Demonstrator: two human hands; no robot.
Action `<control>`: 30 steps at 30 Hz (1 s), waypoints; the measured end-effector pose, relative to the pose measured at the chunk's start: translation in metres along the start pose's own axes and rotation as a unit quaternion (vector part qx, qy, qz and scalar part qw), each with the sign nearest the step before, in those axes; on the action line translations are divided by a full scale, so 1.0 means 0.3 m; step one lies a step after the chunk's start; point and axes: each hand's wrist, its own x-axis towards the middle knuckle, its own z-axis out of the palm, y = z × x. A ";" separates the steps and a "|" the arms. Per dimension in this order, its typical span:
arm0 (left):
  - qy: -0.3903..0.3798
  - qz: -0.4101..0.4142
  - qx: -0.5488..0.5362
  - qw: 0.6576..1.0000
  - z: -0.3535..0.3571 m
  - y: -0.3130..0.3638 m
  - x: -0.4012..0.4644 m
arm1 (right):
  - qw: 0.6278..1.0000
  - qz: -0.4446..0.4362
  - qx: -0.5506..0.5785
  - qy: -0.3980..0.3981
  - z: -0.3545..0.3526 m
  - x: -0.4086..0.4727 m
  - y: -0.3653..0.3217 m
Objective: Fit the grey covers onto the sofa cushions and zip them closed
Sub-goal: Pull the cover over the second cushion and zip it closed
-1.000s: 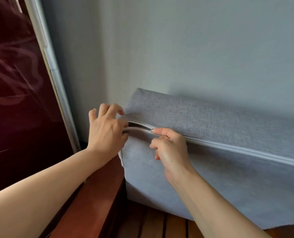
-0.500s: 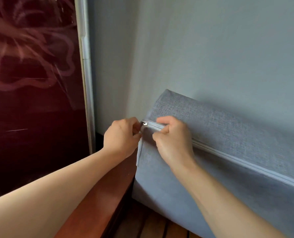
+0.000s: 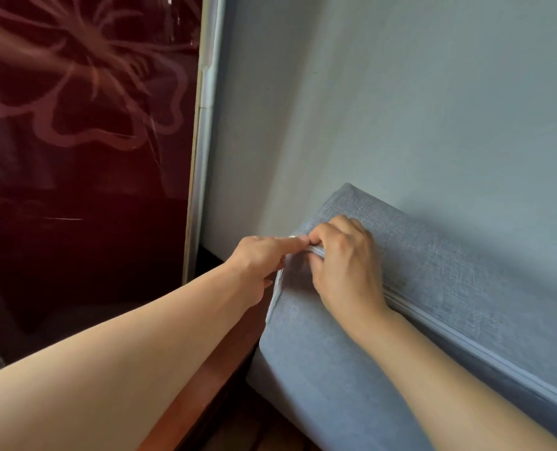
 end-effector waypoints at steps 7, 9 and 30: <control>-0.066 -0.018 -0.016 0.998 -0.039 -0.022 0.068 | 0.998 0.044 0.038 0.017 0.016 -0.013 -0.005; -0.076 -0.044 -0.030 0.996 -0.051 -0.029 0.088 | 0.998 0.054 0.031 0.018 0.018 -0.024 -0.012; -0.182 -0.134 -0.102 0.969 -0.078 -0.072 0.172 | 0.986 -0.058 -0.152 -0.038 0.048 0.025 -0.045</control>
